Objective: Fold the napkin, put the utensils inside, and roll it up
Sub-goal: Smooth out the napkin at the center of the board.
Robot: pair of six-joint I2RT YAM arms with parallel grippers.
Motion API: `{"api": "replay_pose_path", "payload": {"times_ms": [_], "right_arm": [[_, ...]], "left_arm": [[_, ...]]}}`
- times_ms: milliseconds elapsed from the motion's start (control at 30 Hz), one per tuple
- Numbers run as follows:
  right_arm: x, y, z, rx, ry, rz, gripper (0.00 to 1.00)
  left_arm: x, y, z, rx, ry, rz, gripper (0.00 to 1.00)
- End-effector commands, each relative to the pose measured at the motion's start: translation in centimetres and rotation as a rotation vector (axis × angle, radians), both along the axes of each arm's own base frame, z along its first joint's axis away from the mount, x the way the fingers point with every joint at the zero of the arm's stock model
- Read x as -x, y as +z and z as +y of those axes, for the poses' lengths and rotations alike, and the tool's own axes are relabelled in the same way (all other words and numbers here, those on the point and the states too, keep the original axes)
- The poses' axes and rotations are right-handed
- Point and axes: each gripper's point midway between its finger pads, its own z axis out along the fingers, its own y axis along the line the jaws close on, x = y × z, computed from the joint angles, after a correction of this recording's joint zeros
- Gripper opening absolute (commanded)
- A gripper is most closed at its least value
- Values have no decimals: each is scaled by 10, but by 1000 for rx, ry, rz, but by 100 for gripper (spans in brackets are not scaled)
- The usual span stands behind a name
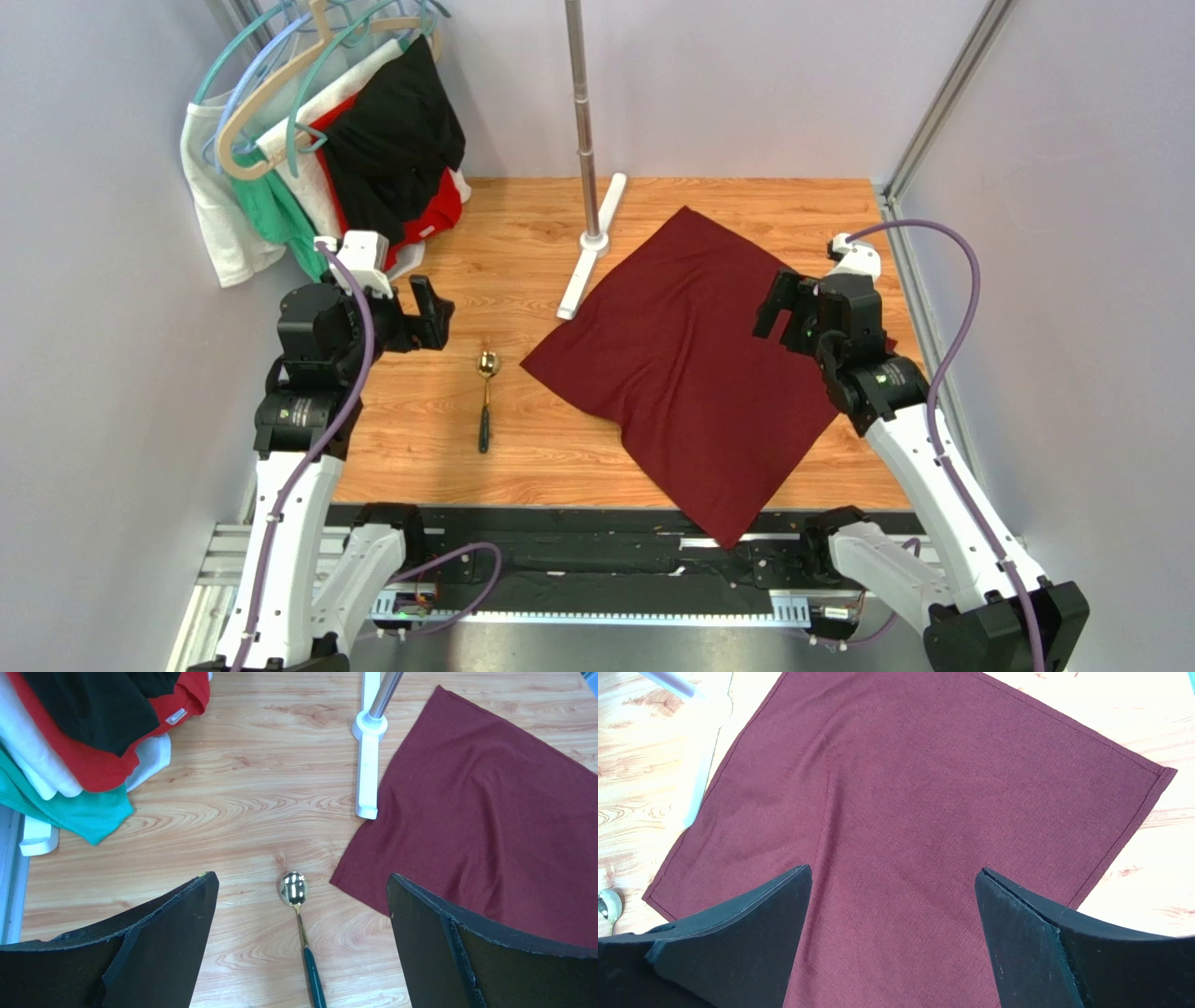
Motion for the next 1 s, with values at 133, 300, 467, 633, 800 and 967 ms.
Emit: {"api": "replay_pose_path", "payload": {"times_ms": [133, 300, 467, 633, 800, 967], "right_arm": [[0, 18, -1, -2, 5, -42, 91], [-4, 18, 8, -5, 49, -25, 91], [-22, 24, 31, -41, 152, -25, 89], [-55, 5, 58, -44, 233, 64, 88], [-88, -12, 79, -51, 289, 131, 87], [-126, -45, 103, -84, 338, 223, 87]], "left_arm": [[-1, 23, -1, 11, 1, -65, 99], [0, 23, -2, 9, -6, -67, 99], [1, 21, -6, 12, -33, -68, 99], [1, 20, -13, 16, -72, -65, 99], [2, 19, -18, 20, -105, -68, 99], [2, 18, -22, 26, -127, -66, 98]]}}
